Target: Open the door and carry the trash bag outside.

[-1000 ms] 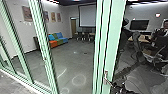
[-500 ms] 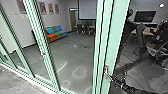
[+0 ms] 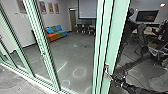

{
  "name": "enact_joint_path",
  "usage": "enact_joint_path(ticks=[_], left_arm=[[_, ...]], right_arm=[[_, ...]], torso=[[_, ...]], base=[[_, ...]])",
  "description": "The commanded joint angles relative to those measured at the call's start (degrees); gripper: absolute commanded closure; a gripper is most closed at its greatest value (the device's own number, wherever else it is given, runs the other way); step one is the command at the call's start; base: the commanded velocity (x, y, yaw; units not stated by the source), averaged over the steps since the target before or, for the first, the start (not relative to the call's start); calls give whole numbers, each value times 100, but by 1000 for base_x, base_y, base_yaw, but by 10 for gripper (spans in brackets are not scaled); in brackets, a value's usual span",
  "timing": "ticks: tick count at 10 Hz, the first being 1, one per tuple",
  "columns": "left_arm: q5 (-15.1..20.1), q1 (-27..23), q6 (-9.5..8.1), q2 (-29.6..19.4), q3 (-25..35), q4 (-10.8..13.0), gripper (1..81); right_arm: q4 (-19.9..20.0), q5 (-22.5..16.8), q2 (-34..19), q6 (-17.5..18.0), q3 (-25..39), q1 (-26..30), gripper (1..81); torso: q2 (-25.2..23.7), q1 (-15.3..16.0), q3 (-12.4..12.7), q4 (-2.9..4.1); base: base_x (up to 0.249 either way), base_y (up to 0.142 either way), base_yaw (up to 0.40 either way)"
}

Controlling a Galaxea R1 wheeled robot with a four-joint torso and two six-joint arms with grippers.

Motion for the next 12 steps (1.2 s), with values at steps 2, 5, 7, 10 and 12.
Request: enact_joint_path(ticks=[2, 5, 7, 10, 12], left_arm=[[384, -234, 6, -57, -5, -21, 811], [384, -233, 6, -48, -5, -21, 811], [384, -242, 6, -48, -5, -21, 811], [384, -233, 6, -57, 4, -21, 811], [384, -233, 6, -57, -5, -21, 811]], right_arm=[[307, -2197, 127, 12, -245, 383, 10], [307, -2197, 127, 12, -253, 366, 10], [298, -2197, 136, 12, -227, 357, 10], [290, -2197, 162, 12, -253, 348, 10], [281, -2197, 188, 12, -280, 375, 10]], torso=[[0, 0, 0, 0], [0, 0, 0, 0], [0, 0, 0, 0], [-5, -9, 0, 0], [-11, -18, 0, -2]], base=[[0, 0, 0], [0, 0, 0], [35, 0, 0], [88, 0, 0], [92, 0, 0]])
